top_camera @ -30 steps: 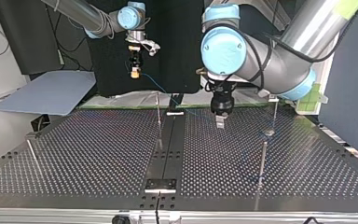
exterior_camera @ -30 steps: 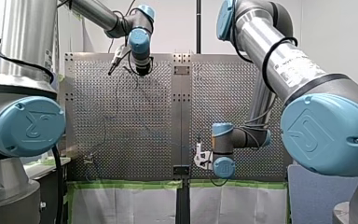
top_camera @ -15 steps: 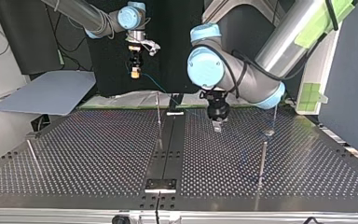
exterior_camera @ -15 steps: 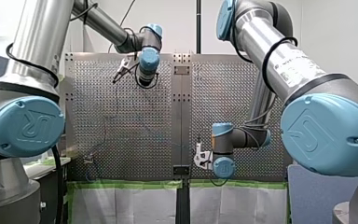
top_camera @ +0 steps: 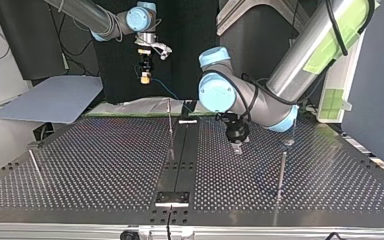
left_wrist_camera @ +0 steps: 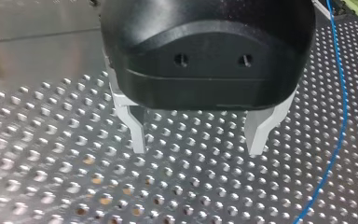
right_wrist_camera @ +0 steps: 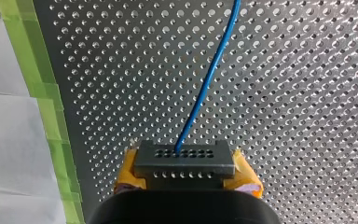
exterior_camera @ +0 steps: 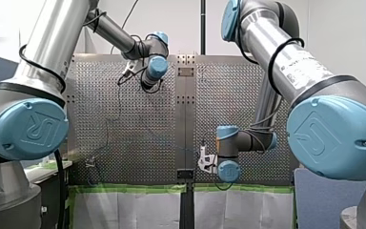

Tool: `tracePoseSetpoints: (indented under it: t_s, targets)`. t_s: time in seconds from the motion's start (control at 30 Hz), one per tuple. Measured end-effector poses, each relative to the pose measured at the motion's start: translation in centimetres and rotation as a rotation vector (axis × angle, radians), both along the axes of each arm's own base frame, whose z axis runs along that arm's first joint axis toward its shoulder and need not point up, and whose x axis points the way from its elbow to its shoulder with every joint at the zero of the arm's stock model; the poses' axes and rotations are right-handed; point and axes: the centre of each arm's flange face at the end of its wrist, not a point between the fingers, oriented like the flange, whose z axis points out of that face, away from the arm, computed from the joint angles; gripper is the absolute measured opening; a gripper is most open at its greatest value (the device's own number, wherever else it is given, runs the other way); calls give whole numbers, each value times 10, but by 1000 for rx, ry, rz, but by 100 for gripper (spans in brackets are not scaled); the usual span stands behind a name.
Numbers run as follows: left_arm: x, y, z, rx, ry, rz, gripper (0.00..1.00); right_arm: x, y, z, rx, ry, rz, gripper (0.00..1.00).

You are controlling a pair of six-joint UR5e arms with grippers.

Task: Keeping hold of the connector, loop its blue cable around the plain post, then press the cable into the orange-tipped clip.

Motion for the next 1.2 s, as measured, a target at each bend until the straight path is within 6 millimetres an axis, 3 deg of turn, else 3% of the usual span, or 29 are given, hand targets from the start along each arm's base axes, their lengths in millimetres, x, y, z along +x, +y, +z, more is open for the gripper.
tracePoseSetpoints:
  t_s: [0.33, 0.67, 0.9, 1.2]
  targets:
    - [34, 19, -40, 32, 59, 53, 100, 0, 0, 0, -1, 4, 0, 0]
    - [61, 55, -46, 3, 59, 87, 100, 0, 0, 0, -3, 5, 1, 0]
    - [68, 60, -49, -12, 60, 84, 100, 0, 0, 0, -3, 5, 0, 0]
    - [83, 63, -76, -42, 89, 69, 100, 0, 0, 0, -2, 5, 1, 0]
